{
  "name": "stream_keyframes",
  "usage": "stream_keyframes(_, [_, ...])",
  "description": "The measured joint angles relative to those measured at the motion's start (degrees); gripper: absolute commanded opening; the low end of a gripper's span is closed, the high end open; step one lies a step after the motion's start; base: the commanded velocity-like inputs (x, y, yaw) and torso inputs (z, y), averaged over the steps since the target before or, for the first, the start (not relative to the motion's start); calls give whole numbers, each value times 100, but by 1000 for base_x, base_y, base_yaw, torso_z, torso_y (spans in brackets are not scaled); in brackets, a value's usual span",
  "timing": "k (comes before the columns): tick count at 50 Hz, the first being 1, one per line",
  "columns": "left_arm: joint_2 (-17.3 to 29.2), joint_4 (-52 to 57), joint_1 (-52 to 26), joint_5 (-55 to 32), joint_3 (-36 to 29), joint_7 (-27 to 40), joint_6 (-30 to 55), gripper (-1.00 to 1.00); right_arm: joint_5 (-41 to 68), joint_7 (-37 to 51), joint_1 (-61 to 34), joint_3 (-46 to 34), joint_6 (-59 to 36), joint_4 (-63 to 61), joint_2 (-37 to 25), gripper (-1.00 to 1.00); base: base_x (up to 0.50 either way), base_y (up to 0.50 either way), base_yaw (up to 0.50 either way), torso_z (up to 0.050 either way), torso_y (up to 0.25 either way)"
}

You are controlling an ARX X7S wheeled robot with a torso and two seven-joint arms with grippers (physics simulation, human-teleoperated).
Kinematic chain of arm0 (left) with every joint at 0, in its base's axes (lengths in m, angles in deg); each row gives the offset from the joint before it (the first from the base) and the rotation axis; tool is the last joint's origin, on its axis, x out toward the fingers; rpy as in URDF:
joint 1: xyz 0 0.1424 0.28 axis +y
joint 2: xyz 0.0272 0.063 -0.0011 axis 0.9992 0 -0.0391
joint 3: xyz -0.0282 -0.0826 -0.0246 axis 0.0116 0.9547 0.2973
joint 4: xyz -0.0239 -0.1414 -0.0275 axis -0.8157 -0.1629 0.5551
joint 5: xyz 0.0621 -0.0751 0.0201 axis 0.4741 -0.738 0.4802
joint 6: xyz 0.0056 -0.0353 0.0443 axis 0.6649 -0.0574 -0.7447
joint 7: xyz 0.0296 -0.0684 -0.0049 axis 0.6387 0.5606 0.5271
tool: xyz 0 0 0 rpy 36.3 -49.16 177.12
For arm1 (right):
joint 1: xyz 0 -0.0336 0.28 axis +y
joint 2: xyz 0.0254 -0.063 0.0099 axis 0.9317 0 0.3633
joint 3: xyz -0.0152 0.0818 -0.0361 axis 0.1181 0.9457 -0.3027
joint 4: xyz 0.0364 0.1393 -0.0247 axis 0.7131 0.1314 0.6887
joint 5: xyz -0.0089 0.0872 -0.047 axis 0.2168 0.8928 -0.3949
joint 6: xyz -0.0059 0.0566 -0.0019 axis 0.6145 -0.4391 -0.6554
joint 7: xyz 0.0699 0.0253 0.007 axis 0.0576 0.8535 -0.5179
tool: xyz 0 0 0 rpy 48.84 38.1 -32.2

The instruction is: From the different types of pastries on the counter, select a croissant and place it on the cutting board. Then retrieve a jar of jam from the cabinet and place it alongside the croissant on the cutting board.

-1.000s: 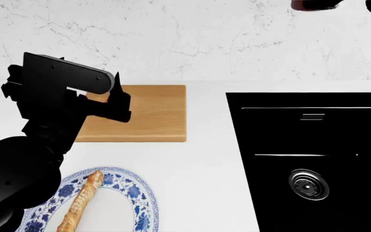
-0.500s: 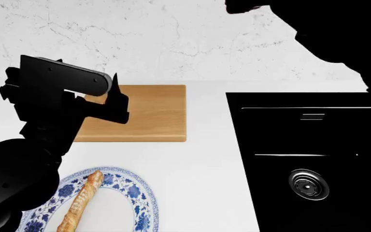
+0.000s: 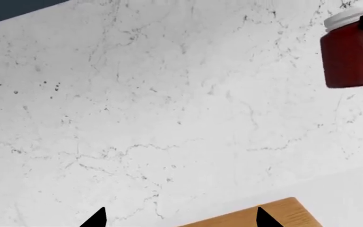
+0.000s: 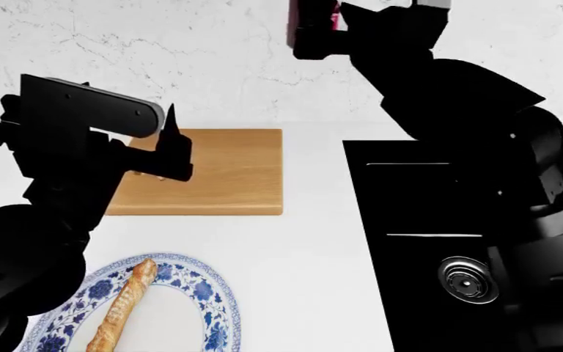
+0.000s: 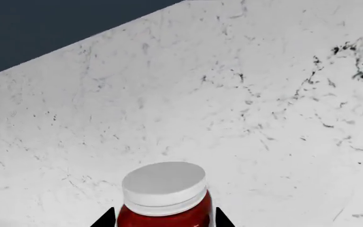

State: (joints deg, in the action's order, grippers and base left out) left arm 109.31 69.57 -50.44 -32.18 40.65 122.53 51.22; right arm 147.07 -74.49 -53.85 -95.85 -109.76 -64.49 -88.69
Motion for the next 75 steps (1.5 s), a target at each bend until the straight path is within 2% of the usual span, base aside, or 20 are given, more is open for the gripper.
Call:
stream_keyframes(11, [1, -3, 3, -9, 5, 13, -28, 100, 168, -214, 488, 130, 341, -76, 140, -100, 0, 0, 0, 0, 1])
stream_keyframes(23, [15, -2, 33, -19, 5, 22, -60, 100, 133, -533, 768, -124, 363, -53, 270, -100, 0, 0, 0, 1, 1])
stream_keyframes(75, [176, -118, 246, 108, -45, -135, -370, 100, -642, -1388, 1059, -940, 1175, 1212, 1049, -100, 0, 0, 0, 0, 1])
